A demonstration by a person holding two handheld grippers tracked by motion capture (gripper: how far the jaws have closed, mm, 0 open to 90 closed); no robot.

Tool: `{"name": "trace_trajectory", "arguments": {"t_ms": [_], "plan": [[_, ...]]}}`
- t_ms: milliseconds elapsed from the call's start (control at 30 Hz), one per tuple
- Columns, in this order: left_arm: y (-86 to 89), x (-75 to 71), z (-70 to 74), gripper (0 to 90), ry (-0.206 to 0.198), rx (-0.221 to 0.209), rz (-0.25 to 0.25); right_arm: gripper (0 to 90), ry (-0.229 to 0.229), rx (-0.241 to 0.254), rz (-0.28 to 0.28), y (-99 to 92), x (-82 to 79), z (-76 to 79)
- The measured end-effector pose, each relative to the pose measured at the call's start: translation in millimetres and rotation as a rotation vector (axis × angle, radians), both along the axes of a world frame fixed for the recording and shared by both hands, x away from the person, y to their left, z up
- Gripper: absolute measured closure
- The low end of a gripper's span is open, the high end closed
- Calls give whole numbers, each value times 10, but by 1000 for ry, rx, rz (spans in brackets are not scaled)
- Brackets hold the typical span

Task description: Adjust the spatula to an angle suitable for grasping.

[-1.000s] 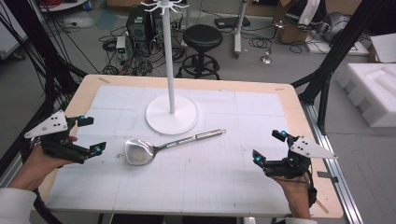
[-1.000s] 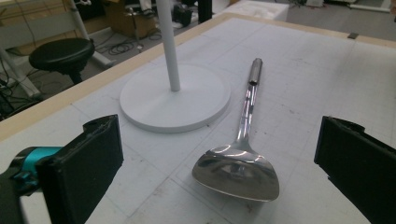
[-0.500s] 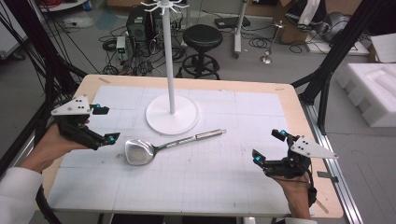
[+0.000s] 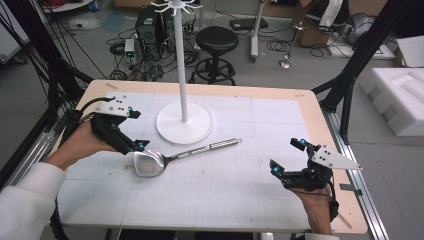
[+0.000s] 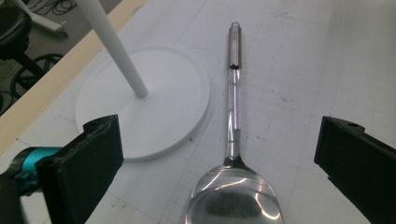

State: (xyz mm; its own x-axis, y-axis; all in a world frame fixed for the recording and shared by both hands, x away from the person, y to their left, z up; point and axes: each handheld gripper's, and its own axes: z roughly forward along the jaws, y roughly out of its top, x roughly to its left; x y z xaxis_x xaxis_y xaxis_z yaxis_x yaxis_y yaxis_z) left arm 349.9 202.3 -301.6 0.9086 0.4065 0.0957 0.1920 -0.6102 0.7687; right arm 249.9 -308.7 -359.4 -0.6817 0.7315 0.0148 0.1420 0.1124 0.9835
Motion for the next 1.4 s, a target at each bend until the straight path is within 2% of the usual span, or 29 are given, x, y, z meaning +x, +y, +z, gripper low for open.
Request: {"name": "trace_trajectory", "arguments": {"t_ms": [133,167,367,467,533,600,767,833,867,933,1167,1400], "plan": [[-188,79,-35,17,3,47,-32,4,-4,-2,-1,13,4,-1],[-188,79,-35,17,3,47,-32,4,-1,0,3,16,4,-1],[-366,174,-197,17,47,120,-49,4,-5,2,6,23,3,5],[-418,192,-239,17,62,136,-53,4,-3,3,6,27,3,6],[-476,213,-279,17,74,169,-60,4,-14,-3,5,31,14,6],[-553,232,-310,17,83,203,-73,4,-6,-3,12,52,14,10],[-728,292,-357,17,110,211,-97,4,-5,-4,15,61,15,13],[-819,346,-418,17,124,233,-123,4,-8,-2,16,47,8,15],[-819,346,-418,17,124,233,-123,4,-8,-2,16,47,8,15],[-863,375,-457,17,148,231,-131,4,-10,-1,12,35,2,18],[-1003,462,-652,17,196,285,-139,4,-8,0,14,37,-1,22],[-1088,485,-773,39,233,313,-144,4,-10,-2,18,34,2,20]]}}
